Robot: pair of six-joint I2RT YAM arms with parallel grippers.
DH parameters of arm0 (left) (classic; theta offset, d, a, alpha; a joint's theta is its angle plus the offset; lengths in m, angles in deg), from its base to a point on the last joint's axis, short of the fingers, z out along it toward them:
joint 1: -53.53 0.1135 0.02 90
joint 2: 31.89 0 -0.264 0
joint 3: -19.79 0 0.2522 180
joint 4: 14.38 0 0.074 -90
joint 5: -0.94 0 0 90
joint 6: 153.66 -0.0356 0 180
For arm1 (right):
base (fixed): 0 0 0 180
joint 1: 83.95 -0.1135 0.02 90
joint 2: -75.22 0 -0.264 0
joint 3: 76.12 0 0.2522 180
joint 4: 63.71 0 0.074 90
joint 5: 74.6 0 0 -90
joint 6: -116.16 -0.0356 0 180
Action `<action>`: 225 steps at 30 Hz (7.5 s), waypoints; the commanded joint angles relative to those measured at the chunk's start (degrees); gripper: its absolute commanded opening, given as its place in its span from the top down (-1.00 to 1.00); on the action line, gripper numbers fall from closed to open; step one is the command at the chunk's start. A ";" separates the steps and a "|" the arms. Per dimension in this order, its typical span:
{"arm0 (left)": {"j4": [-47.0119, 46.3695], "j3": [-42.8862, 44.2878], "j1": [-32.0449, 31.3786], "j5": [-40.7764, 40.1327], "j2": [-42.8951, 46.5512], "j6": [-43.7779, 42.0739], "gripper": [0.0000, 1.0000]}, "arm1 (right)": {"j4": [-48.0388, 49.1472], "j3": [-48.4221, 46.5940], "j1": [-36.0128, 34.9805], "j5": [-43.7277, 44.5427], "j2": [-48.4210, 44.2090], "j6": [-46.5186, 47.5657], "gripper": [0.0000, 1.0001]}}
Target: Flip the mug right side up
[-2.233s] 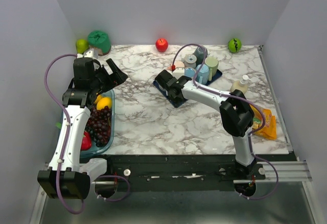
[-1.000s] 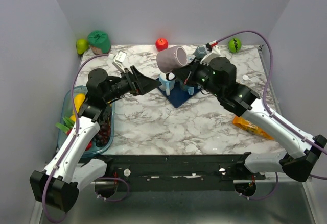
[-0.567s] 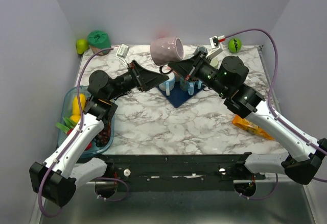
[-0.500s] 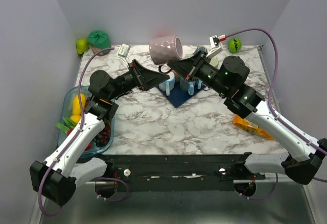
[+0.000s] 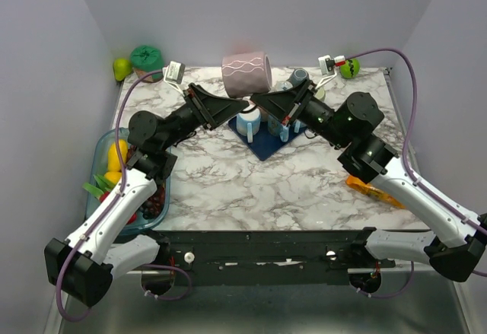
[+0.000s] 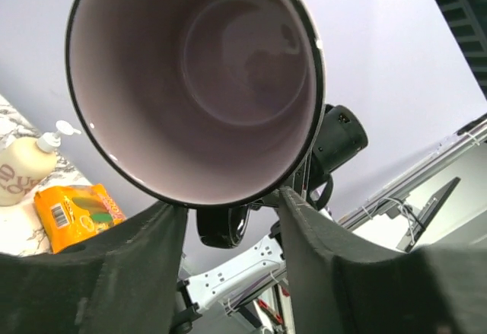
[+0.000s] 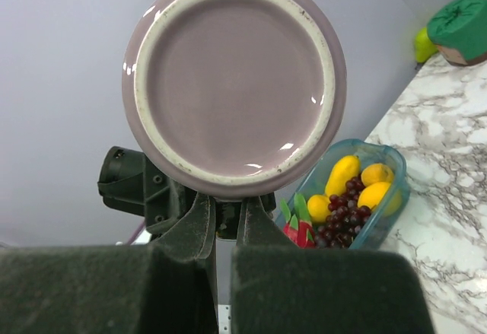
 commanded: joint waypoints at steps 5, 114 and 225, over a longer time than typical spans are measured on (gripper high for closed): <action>-5.10 1.53 -3.82 -2.62 -2.24 1.40 0.05 | 9.93 1.78 0.18 -4.38 -1.79 -0.86 0.99; 58.98 12.61 7.52 -34.88 -3.75 -47.38 -0.98 | -35.25 -8.94 12.75 28.31 34.84 30.07 -0.53; -3.34 7.33 -7.95 -11.76 -6.63 -8.27 -0.07 | 19.95 3.44 5.28 -11.77 -5.04 7.14 0.99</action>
